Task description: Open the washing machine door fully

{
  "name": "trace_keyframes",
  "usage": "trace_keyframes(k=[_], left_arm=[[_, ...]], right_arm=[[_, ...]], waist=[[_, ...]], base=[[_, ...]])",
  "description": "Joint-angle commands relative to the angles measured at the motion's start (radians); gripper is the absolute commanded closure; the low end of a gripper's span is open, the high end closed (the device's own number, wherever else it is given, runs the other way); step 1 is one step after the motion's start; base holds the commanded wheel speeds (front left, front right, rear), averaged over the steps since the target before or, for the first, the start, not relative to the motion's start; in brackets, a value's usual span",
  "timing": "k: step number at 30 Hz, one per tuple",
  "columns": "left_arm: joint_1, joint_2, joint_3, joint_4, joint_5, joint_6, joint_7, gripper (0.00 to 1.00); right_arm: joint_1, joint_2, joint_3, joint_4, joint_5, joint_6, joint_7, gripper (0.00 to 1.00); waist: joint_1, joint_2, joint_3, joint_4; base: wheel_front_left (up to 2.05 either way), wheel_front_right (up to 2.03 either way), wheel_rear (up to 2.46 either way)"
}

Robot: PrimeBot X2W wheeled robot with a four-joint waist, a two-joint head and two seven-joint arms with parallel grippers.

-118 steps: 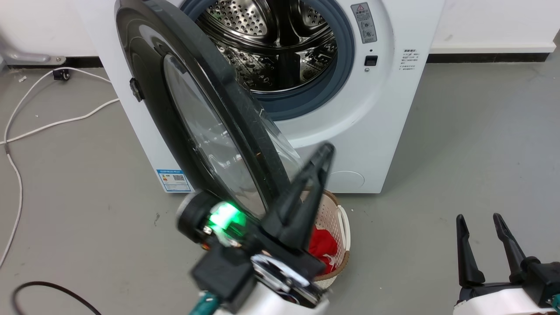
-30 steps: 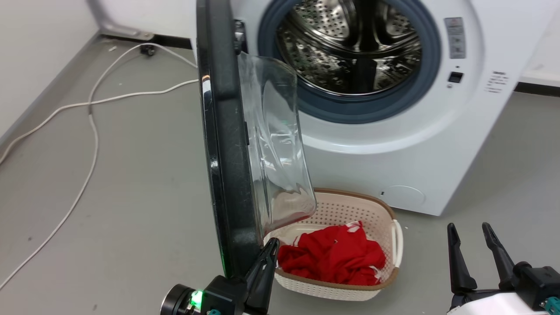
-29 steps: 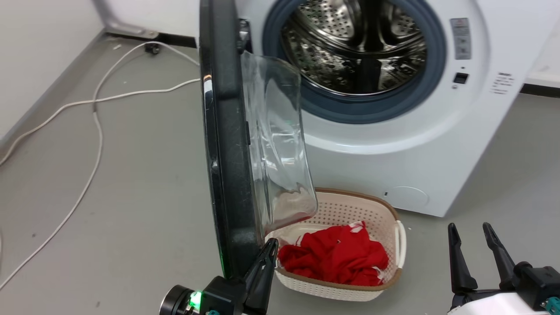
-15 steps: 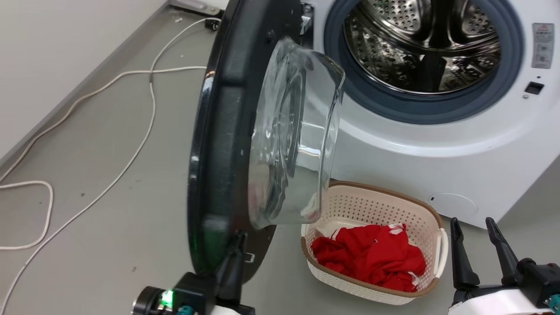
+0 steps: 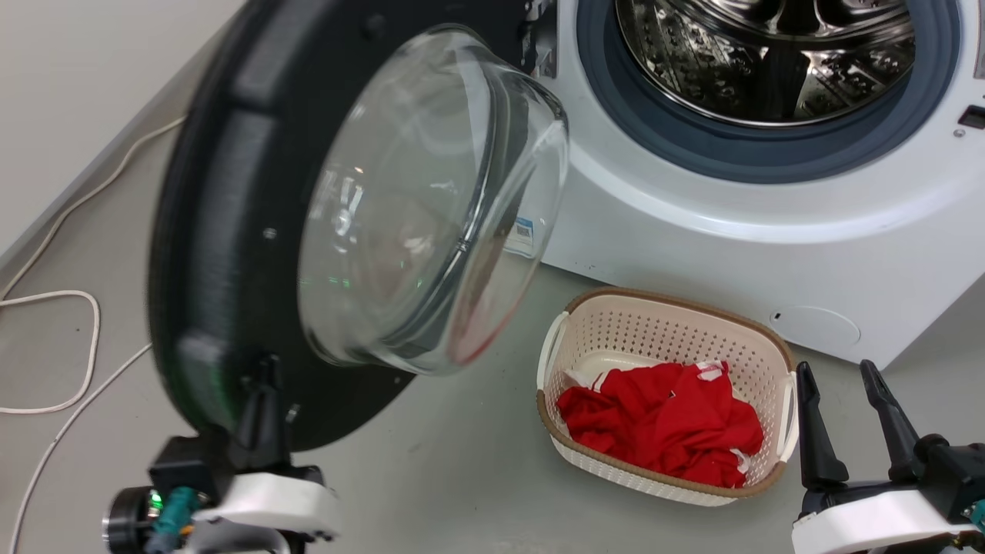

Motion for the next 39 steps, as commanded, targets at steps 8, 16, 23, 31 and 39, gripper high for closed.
trace_keyframes(k=[8, 16, 23, 31, 39], left_arm=[[-0.088, 0.066, 0.159, 0.114, -0.072, -0.032, -0.047, 1.00], [-0.182, 0.117, 0.237, 0.234, -0.092, -0.088, -0.057, 1.00], [-0.232, 0.124, 0.300, 0.308, -0.090, -0.126, -0.061, 1.00], [-0.168, 0.088, 0.328, 0.247, -0.012, -0.112, -0.060, 1.00], [-0.034, 0.032, 0.242, 0.140, 0.076, -0.102, -0.059, 1.00]], right_arm=[[-0.034, 0.002, -0.005, -0.024, -0.018, -0.001, 0.017, 0.00], [-0.062, 0.002, 0.004, -0.034, -0.029, -0.001, 0.030, 0.00], [-0.070, 0.002, 0.002, -0.026, -0.031, -0.001, 0.031, 0.00], [-0.074, 0.002, -0.013, -0.009, -0.030, -0.001, 0.013, 0.00], [-0.049, 0.002, -0.015, 0.036, -0.007, -0.001, -0.017, 0.00]], waist=[[0.0000, -0.0001, 0.054, -0.017], [0.0000, -0.0001, 0.094, -0.035], [0.0000, -0.0001, 0.106, -0.049], [0.0000, -0.0001, 0.077, -0.074], [0.0000, -0.0001, -0.010, -0.121]], base=[[0.00, 0.00, 0.00], [0.00, 0.00, 0.00], [0.00, 0.00, 0.00], [0.00, 0.00, 0.00], [0.00, 0.00, 0.00]])
